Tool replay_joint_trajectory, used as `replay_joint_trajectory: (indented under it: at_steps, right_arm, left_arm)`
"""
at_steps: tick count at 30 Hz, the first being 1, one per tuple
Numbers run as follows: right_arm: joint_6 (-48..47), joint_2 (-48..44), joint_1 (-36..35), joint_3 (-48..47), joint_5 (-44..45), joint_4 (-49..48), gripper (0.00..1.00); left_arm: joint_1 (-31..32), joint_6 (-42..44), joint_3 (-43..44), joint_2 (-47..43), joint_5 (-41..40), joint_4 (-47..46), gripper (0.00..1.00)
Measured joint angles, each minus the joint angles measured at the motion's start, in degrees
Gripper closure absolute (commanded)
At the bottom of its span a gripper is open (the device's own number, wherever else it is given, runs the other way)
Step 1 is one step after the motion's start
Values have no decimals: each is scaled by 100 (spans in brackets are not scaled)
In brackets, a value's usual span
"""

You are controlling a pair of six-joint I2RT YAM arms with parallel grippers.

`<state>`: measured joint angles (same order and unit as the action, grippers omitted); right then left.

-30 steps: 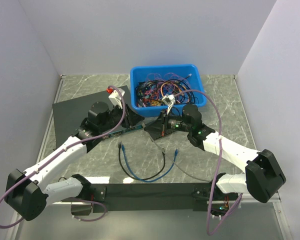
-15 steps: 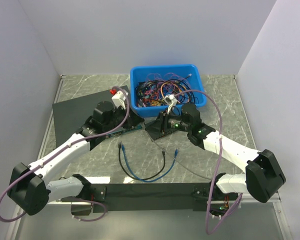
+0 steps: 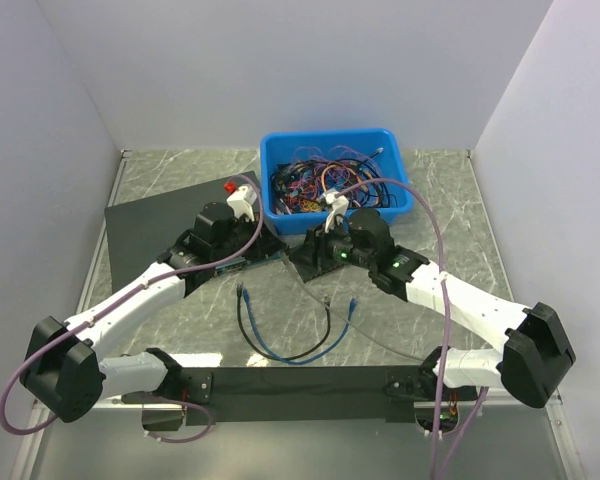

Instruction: Insert the plug into the switch port

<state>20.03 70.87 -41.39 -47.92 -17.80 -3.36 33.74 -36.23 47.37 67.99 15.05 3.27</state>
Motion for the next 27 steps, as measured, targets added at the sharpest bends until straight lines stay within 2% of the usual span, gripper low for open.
replay_joint_trajectory:
  at_steps: [4,27]
  right_arm:
    - [-125,2,-238,-101,181,105,45]
    - [-170,481,-466,-306,367,177,55]
  left_arm:
    - [0,-2,0,24,-2,52,100]
    - [0,-2,0,22,-13,92,100]
